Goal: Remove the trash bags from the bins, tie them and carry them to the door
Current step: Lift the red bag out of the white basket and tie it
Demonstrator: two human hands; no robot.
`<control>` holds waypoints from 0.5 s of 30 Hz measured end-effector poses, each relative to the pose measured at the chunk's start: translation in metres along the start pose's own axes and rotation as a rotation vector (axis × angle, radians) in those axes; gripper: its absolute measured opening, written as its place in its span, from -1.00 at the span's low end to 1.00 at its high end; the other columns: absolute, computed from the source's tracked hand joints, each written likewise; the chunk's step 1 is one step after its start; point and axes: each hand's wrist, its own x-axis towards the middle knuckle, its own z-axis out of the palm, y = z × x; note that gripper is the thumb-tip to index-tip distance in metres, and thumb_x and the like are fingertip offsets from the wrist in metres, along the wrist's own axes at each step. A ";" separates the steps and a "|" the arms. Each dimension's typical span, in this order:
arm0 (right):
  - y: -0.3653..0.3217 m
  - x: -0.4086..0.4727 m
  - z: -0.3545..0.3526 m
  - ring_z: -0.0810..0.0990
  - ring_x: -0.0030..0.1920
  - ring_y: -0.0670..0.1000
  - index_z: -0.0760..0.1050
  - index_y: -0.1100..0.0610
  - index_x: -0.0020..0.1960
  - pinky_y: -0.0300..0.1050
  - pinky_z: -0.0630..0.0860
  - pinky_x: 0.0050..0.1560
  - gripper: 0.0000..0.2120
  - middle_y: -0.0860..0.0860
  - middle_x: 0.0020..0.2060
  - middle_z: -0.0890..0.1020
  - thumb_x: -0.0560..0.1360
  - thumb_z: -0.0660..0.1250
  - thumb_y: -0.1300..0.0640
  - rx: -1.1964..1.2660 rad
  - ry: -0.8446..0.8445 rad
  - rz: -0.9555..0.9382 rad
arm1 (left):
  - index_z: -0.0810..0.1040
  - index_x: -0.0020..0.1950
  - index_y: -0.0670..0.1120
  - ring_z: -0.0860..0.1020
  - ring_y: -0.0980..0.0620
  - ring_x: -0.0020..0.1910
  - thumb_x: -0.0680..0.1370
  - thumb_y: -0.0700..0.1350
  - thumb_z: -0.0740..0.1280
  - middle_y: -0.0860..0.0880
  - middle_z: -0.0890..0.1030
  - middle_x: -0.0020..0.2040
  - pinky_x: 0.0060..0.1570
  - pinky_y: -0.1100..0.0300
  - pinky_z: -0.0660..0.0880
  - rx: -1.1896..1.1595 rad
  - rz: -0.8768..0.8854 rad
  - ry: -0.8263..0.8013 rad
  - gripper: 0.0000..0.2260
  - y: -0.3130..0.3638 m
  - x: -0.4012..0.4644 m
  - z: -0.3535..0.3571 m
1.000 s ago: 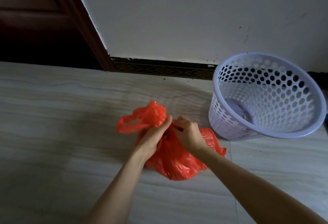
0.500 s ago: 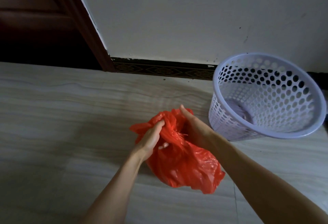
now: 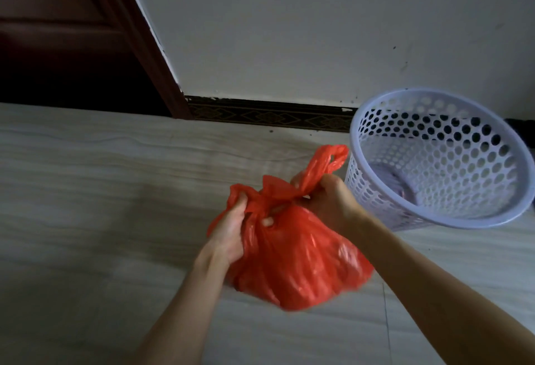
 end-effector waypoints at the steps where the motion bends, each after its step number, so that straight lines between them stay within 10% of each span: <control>1: -0.002 -0.004 0.000 0.45 -0.32 -0.03 0.47 0.12 -0.51 -0.23 0.42 -0.30 -0.84 0.02 -0.48 0.51 0.20 0.19 0.25 -0.052 -0.075 -0.019 | 0.69 -0.28 -0.18 0.56 0.07 -0.55 0.60 0.14 -0.03 -0.13 0.64 -0.45 -0.49 0.27 0.54 -0.055 0.038 0.023 -0.38 0.001 0.001 0.001; 6: -0.004 -0.022 -0.022 0.53 -0.23 -0.09 0.57 0.00 -0.51 -0.37 0.43 -0.25 -0.73 0.06 -0.27 0.59 0.25 0.24 0.26 -0.623 -0.332 -0.033 | 0.61 -0.50 -0.14 0.59 0.08 -0.53 0.61 0.01 0.07 -0.02 0.61 -0.50 -0.51 0.26 0.55 -0.204 0.142 0.082 -0.43 0.009 0.008 0.003; 12: -0.004 -0.016 -0.041 0.43 0.28 -0.03 0.47 0.13 0.27 -0.47 0.28 0.16 -0.51 0.04 0.29 0.48 0.42 0.12 0.45 -1.384 -0.465 -0.001 | 0.52 -0.45 -0.05 0.40 0.18 -0.61 0.24 -0.08 0.44 0.07 0.41 -0.57 -0.54 0.38 0.43 0.158 0.031 -0.033 -0.87 0.010 -0.002 0.003; 15: -0.022 -0.017 -0.040 0.50 0.13 -0.06 0.55 0.14 0.15 -0.41 0.36 0.14 -0.56 0.00 0.14 0.56 0.43 0.11 0.47 -1.311 -0.189 -0.135 | 0.49 -0.31 -0.01 0.40 0.21 -0.59 0.40 -0.34 0.36 0.11 0.42 -0.55 -0.50 0.38 0.42 0.295 0.033 0.020 -0.77 0.004 0.003 -0.010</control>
